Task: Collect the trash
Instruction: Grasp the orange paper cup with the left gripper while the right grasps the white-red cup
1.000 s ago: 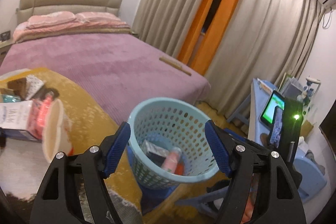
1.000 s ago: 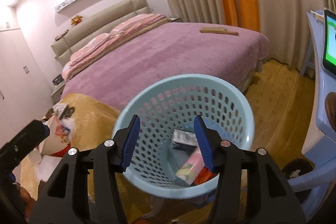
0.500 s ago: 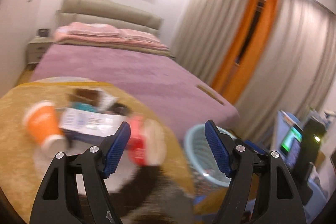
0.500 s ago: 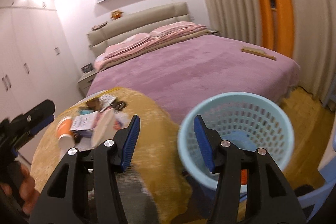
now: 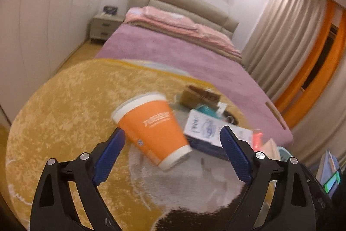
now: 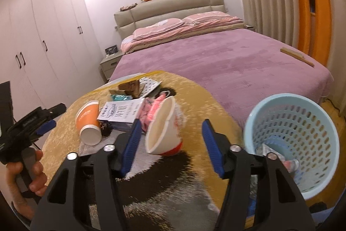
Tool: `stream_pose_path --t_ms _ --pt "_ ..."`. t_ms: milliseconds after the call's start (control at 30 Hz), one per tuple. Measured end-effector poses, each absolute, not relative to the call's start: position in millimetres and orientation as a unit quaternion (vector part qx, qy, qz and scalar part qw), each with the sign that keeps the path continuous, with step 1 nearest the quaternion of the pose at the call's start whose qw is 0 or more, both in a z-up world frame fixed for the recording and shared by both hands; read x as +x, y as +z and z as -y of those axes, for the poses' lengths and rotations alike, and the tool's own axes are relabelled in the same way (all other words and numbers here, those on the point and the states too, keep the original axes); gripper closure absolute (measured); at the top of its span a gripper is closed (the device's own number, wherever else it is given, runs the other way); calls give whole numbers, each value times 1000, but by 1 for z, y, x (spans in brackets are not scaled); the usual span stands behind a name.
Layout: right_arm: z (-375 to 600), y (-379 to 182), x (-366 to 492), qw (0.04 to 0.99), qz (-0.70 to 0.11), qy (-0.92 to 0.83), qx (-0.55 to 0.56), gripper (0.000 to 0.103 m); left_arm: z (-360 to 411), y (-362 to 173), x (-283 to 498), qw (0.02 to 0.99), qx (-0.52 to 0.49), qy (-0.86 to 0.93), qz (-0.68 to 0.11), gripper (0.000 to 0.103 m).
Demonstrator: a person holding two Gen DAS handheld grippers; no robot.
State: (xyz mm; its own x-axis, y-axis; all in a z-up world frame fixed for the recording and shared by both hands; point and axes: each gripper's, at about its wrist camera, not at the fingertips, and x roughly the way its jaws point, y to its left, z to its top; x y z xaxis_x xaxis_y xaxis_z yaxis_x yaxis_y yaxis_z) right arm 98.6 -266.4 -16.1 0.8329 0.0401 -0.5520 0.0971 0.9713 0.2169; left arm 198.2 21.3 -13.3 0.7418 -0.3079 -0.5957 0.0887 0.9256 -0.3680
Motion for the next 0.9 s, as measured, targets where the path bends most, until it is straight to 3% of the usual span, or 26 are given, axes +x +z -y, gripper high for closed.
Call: stream_pose_path --t_ms 267,767,900 --pt "252 -40 120 950 -290 -23 109 40 -15 -49 224 893 -191 -92 -396 15" --pt "256 -58 140 940 -319 -35 115 40 -4 -73 241 885 -182 -71 -423 15" --pt "256 -58 141 940 -320 -28 113 45 -2 -73 244 887 -173 -66 -423 22"
